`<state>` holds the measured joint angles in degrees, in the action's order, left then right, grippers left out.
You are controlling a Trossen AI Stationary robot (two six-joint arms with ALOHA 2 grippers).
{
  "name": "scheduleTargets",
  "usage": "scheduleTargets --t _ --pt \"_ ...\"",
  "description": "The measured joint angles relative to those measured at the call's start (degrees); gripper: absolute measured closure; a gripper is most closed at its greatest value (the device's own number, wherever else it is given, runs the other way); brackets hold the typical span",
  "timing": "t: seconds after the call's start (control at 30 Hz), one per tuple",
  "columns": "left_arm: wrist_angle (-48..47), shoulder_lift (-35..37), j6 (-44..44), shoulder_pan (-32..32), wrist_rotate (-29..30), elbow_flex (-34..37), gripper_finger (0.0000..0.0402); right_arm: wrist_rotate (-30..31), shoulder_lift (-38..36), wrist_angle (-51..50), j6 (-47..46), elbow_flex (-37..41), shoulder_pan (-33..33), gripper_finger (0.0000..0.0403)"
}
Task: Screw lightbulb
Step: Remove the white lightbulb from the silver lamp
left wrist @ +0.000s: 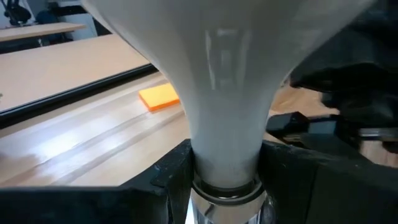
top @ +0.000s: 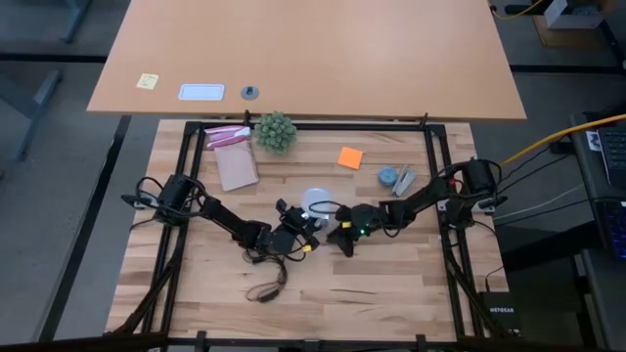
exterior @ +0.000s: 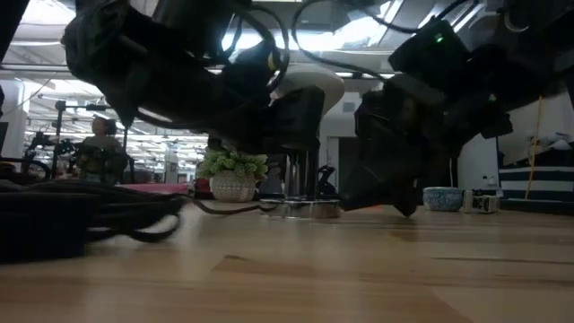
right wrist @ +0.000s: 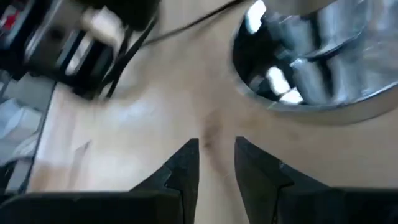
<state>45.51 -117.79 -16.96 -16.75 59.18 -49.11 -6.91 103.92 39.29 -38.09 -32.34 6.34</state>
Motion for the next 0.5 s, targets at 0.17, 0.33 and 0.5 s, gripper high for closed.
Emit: scheduleTargets --t 0.17,0.33,0.5 --pt "-0.25 0.06 0.01 -0.03 0.28 0.03 0.0249 1.98 0.09 -0.11 1.54 -0.55 1.43 0.0301" --pt "-0.23 0.06 0.25 -0.03 0.24 0.03 0.0249 2.85 -0.64 0.28 3.83 -0.87 1.15 0.0301" --pt "-0.18 0.06 0.4 -0.03 0.19 0.03 0.0249 6.53 -5.2 -2.54 6.98 -0.87 -0.02 0.0301"
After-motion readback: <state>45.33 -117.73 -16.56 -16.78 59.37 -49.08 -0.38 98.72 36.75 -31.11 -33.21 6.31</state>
